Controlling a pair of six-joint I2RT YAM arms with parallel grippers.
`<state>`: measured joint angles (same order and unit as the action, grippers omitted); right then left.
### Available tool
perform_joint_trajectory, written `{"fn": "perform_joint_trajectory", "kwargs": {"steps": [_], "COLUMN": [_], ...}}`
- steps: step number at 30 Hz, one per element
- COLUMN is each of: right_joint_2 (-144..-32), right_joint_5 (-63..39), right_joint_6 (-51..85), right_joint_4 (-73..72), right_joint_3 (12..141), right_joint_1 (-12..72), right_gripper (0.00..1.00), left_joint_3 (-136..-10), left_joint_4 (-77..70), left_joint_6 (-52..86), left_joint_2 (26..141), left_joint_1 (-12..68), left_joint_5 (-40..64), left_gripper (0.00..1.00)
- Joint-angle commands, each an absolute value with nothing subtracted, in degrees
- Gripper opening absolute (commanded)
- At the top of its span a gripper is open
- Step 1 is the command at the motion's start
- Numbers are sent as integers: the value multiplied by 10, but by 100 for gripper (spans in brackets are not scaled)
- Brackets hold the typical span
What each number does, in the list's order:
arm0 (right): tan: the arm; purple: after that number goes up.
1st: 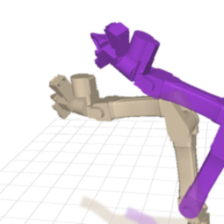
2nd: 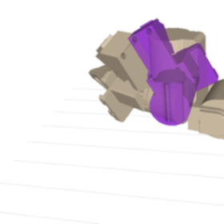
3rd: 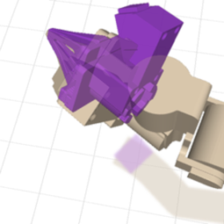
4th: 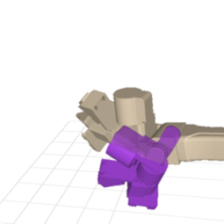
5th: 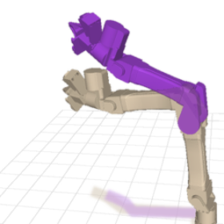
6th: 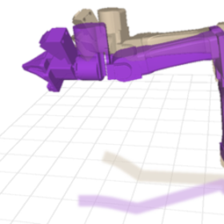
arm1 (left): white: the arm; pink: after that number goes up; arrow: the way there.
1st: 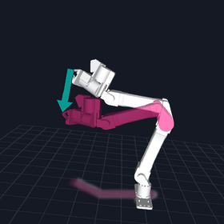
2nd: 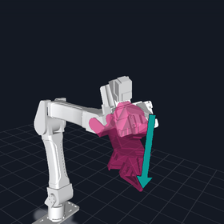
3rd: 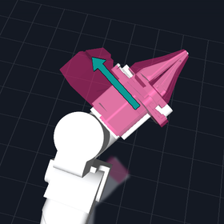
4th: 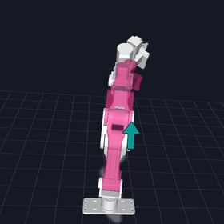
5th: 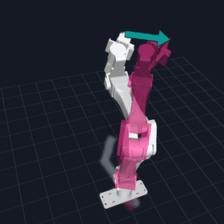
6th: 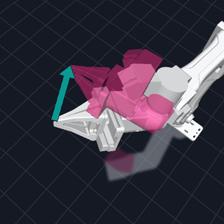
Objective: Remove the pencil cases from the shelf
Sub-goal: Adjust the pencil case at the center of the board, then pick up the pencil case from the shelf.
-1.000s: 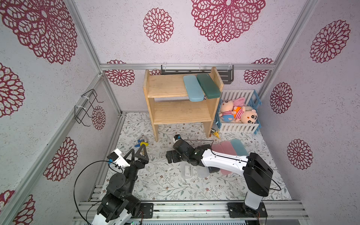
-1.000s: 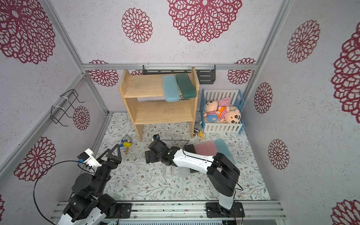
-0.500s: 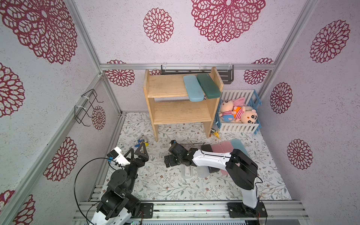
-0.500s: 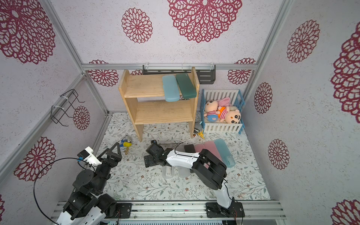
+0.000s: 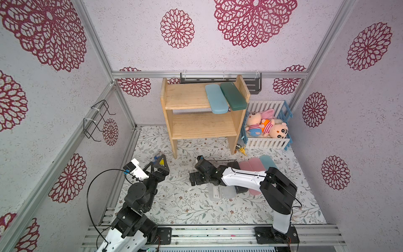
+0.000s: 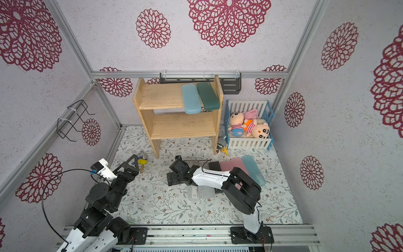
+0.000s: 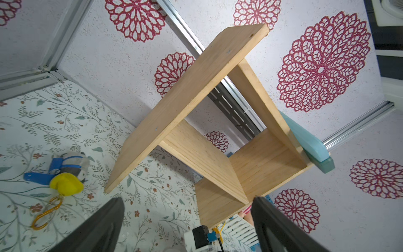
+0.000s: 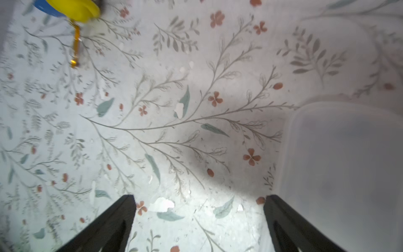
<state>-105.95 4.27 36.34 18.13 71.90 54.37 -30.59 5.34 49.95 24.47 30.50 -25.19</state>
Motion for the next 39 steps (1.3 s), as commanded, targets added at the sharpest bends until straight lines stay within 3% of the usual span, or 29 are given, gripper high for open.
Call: {"fn": "perform_joint_trajectory", "kwargs": {"steps": [1, 13, 20, 35, 39], "right_joint_2": [-961, -724, -649, -579, -577], "right_joint_5": [87, 87, 65, 15, 3], "right_joint_6": [341, 326, 316, 273, 263], "right_joint_4": [159, 213, 244, 262, 269], "right_joint_3": [727, 574, 526, 499, 498], "right_joint_1": [538, 363, 289, 203, 186], "right_gripper": [99, 99, 99, 99, 99], "left_joint_3": [-358, -595, -740, -824, -838], "left_joint_4": [-26, -153, -159, -197, -202], "left_joint_6": [533, 693, 729, 753, 754], "left_joint_2": [316, 632, 782, 907, 925], "left_joint_1": [309, 338, 358, 376, 377], "left_joint_5": [-196, -23, 29, 8, 7], "left_gripper": [97, 97, 97, 100, 93]}}
